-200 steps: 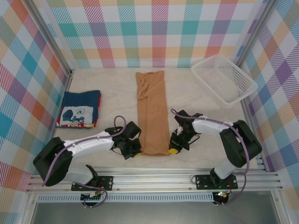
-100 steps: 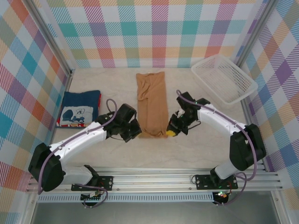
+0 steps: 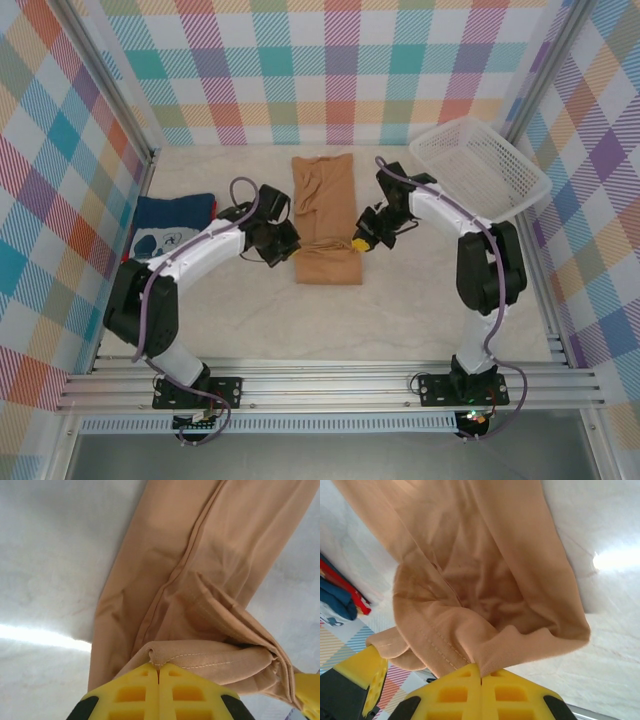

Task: Fold and stack the t-shirts

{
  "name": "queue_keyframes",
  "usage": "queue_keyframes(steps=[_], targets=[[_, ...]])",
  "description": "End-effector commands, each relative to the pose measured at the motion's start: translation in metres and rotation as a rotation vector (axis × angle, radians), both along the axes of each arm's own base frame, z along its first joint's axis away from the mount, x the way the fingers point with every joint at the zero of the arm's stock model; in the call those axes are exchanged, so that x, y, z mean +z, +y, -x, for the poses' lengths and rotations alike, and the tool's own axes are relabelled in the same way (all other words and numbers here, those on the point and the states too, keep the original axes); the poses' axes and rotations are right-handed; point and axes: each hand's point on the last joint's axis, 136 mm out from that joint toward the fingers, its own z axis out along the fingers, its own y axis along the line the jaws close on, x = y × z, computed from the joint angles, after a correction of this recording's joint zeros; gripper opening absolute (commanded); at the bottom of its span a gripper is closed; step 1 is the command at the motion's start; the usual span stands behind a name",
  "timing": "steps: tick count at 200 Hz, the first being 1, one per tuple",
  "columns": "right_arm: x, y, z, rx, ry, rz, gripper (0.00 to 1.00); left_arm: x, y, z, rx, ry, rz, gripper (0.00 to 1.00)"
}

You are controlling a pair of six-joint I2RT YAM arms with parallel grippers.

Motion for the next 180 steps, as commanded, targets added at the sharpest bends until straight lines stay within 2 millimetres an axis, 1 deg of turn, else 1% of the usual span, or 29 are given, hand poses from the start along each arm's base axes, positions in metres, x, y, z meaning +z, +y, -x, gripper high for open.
queue_keyframes(steps=[1,29,49,83,95,107,136,138,140,148,158,168,177,180], targets=[[0.008,0.003,-0.012,0.017,-0.008,-0.008,0.00,0.002,-0.001,-0.018,-0.024,-0.020,-0.001,0.00],[0.024,0.010,-0.027,0.032,-0.040,-0.025,0.00,0.000,0.003,-0.037,0.003,-0.023,0.001,0.00],[0.032,0.014,-0.038,0.053,-0.059,-0.031,0.00,0.005,0.008,-0.051,0.026,-0.040,-0.002,0.00],[0.044,0.020,-0.059,0.062,-0.100,-0.038,0.00,0.022,0.016,-0.077,0.061,-0.078,0.002,0.00],[0.043,0.019,-0.070,0.049,-0.106,-0.036,0.00,0.024,0.020,-0.087,0.067,-0.081,0.001,0.00],[0.039,0.017,-0.082,0.036,-0.108,-0.031,0.00,0.020,0.018,-0.100,0.060,-0.080,0.008,0.00],[0.020,0.016,-0.113,0.020,-0.104,-0.032,0.00,-0.005,0.012,-0.128,0.042,-0.058,0.002,0.00],[0.016,0.015,-0.115,0.018,-0.098,-0.029,0.00,-0.007,0.012,-0.130,0.043,-0.055,0.005,0.00],[0.014,0.014,-0.117,0.016,-0.093,-0.024,0.00,-0.007,0.011,-0.133,0.043,-0.057,0.010,0.01],[0.003,0.010,-0.122,0.008,-0.075,-0.001,0.00,-0.019,0.009,-0.140,0.042,-0.037,0.016,0.08],[-0.011,0.002,-0.128,-0.006,-0.048,0.024,0.00,-0.028,0.009,-0.147,0.043,-0.029,0.006,0.22],[-0.022,-0.003,-0.133,-0.017,-0.044,0.042,0.15,-0.028,0.011,-0.155,0.051,-0.049,-0.006,0.37],[-0.023,-0.007,-0.140,-0.016,-0.076,0.053,0.32,-0.022,0.013,-0.161,0.060,-0.076,-0.013,0.46],[-0.022,-0.008,-0.143,-0.013,-0.092,0.061,0.37,-0.018,0.014,-0.163,0.063,-0.085,-0.013,0.48]])
